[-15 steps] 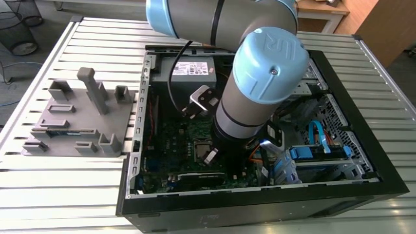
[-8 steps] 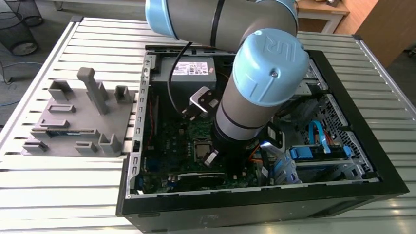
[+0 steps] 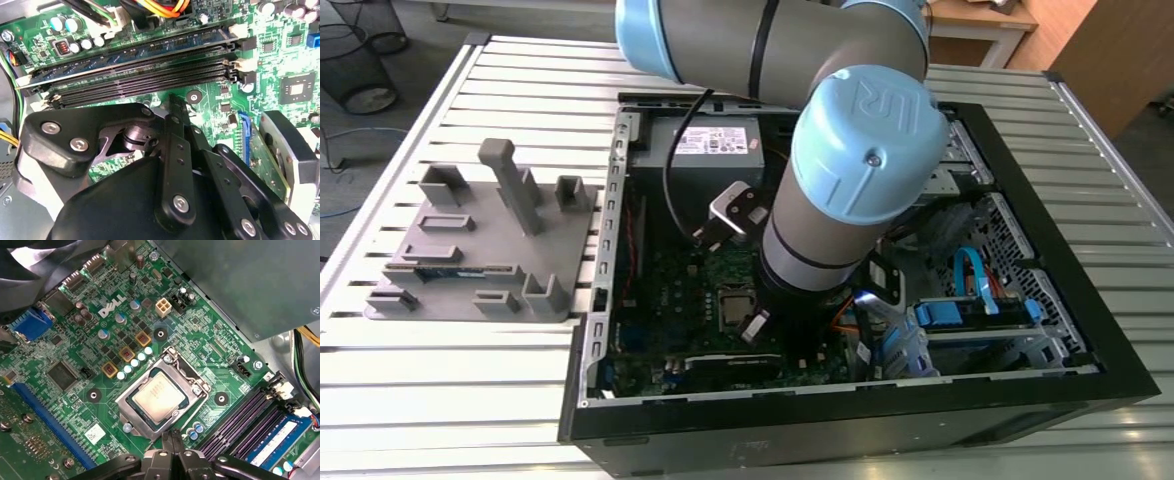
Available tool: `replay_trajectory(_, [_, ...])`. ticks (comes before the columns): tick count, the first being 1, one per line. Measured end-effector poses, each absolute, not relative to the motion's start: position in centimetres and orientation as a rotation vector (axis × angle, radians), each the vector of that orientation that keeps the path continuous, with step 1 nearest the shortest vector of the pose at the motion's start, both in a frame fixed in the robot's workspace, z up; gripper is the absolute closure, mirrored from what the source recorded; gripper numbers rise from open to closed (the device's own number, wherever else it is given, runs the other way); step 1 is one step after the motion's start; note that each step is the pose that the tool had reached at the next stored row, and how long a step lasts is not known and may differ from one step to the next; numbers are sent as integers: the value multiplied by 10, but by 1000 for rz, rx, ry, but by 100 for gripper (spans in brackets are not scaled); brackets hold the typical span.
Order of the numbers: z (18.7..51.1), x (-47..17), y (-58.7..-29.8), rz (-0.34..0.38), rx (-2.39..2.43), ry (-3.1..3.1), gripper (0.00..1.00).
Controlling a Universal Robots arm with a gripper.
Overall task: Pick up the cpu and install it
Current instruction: 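Install the first cpu locking lever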
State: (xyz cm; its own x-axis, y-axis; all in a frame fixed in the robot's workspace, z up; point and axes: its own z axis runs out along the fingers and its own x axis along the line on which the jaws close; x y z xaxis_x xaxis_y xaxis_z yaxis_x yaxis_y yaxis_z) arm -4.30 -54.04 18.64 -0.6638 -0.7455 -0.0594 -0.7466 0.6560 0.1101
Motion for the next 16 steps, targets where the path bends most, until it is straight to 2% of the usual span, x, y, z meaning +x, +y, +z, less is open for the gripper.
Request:
replay_trajectory(7, [188,-45,-541,214,-1281,2842,89])
replay_trajectory(16, [206,-45,-541,213,-1281,2843,89])
